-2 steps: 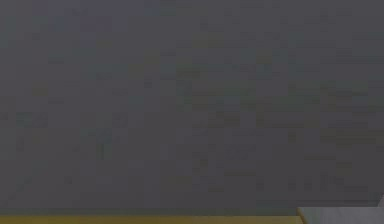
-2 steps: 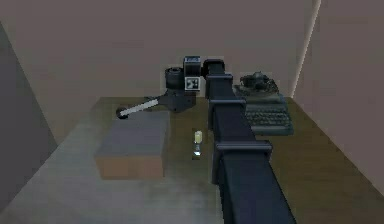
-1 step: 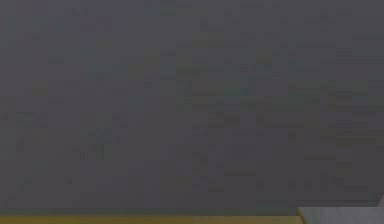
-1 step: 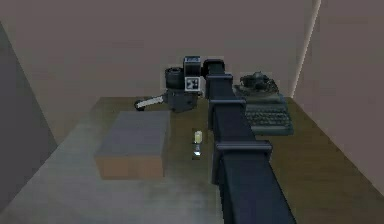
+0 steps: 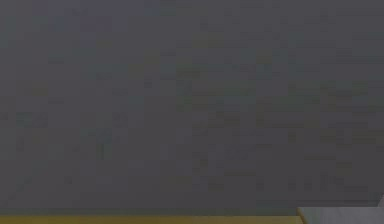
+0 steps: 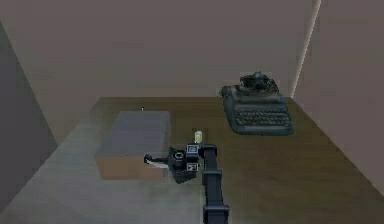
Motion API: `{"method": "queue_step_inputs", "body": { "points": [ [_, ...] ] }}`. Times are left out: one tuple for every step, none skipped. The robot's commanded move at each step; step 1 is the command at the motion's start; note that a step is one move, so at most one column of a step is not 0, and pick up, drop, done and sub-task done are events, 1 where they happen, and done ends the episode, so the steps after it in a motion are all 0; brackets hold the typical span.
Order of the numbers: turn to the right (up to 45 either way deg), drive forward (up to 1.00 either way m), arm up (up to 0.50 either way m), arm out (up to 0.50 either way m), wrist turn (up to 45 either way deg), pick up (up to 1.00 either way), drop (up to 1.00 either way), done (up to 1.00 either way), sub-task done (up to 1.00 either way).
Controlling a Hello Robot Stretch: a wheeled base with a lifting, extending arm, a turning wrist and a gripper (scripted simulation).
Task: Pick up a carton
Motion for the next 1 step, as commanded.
{"method": "queue_step_inputs", "body": {
  "points": [
    [0.0, 0.0, 0.0, 0.0, 0.0, 1.0, 0.0, 0.0, 0.0]
  ]
}}
